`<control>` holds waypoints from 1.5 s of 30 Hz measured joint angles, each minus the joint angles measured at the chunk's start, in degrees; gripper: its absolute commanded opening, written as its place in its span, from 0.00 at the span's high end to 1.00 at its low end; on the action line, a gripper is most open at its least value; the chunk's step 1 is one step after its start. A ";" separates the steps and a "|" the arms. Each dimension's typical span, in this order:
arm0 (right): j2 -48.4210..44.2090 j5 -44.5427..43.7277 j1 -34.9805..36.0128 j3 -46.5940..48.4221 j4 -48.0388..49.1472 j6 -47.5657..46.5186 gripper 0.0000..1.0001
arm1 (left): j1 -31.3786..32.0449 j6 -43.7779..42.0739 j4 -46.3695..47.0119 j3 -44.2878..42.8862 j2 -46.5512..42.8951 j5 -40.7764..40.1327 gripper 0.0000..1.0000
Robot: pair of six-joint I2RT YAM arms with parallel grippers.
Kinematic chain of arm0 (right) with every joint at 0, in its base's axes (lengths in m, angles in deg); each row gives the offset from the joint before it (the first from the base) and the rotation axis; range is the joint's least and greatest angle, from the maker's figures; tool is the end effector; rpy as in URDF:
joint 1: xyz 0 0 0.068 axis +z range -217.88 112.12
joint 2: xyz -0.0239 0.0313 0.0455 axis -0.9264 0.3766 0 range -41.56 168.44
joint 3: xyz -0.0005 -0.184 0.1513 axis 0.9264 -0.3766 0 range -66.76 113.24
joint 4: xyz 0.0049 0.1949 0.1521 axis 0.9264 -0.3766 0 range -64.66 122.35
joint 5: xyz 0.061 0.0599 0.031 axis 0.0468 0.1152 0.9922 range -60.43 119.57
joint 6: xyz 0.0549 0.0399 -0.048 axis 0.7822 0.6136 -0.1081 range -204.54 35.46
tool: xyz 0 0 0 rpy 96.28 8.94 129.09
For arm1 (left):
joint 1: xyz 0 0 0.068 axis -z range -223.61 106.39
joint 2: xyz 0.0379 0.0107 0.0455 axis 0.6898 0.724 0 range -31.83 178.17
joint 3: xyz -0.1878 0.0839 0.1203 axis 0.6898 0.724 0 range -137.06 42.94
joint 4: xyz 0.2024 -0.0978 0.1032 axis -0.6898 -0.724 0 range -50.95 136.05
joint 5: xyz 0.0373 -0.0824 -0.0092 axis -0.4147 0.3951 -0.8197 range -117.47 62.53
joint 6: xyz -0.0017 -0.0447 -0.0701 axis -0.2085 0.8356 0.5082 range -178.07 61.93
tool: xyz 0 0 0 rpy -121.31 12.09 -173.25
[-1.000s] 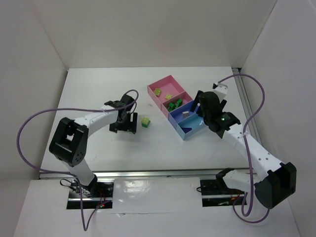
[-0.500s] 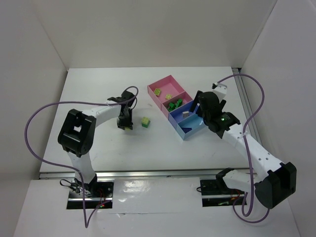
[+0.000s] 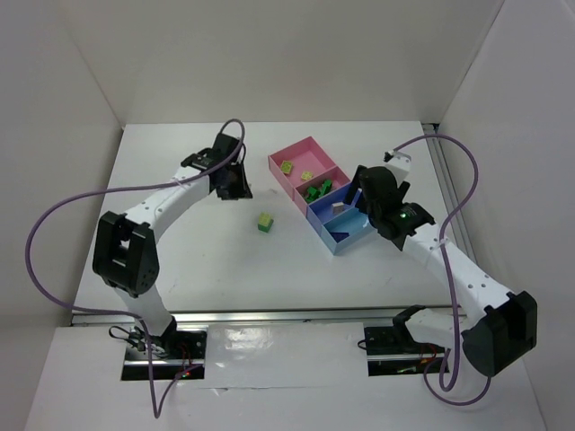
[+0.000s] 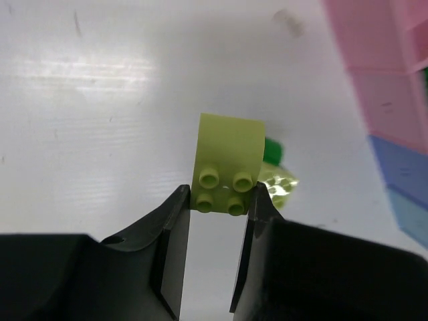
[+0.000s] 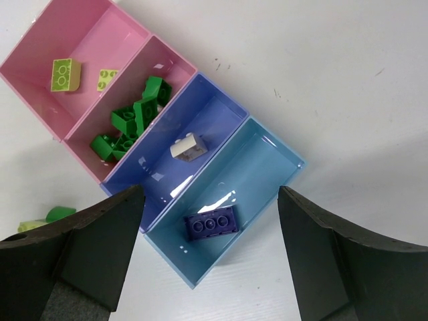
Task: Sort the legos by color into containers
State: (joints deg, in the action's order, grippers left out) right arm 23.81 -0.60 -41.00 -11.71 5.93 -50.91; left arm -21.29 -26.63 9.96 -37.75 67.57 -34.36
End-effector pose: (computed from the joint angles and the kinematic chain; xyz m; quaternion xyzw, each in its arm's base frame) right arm 0.2586 0.0902 0.2569 0.1673 0.8547 0.0171 0.4911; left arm 0.3534 -0.1358 0.2023 -0.0937 0.9470 -0.0853 0.2951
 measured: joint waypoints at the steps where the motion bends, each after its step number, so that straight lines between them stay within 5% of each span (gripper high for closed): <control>1: 0.04 0.00 0.00 0.00 0.02 -0.02 0.12 | 0.13 -0.02 0.11 -1.84 -0.17 0.74 0.77; 10: 0.83 0.04 0.48 0.00 0.17 -0.02 0.12 | 4.02 0.79 0.46 -23.58 10.84 4.98 0.75; 12: 0.81 -0.07 0.50 0.00 0.11 -0.02 0.12 | 4.79 1.60 0.57 -28.98 15.69 5.81 0.56; 15: 0.50 -0.24 0.52 0.00 -0.09 -0.02 0.12 | 5.55 1.51 -0.63 -41.07 25.29 7.67 0.14; 19: -1.11 -0.46 0.52 -0.02 -0.33 -0.02 0.12 | 5.64 1.05 -4.90 -55.32 34.69 9.07 0.09; 24: -1.90 -0.46 0.52 -0.02 -0.24 -0.02 0.12 | 5.62 -1.25 -4.46 -40.11 26.08 7.54 0.16; 31: -1.60 0.09 0.52 -1.05 0.09 -0.02 0.12 | 6.38 -4.42 -5.62 -14.43 7.87 2.75 0.03; 37: -0.31 0.68 0.66 -1.14 0.11 -0.02 0.12 | 8.02 -4.50 -5.49 -5.01 7.04 1.95 0.12; 45: -0.28 0.87 1.01 -1.14 0.13 -0.02 0.12 | 9.09 -4.26 -4.24 -4.04 8.98 2.01 0.28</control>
State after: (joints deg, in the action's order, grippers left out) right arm 23.52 0.28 -40.00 -12.85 6.06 -50.94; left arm -12.19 -30.89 5.72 -41.79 76.55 -32.35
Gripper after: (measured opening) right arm 0.877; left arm 0.744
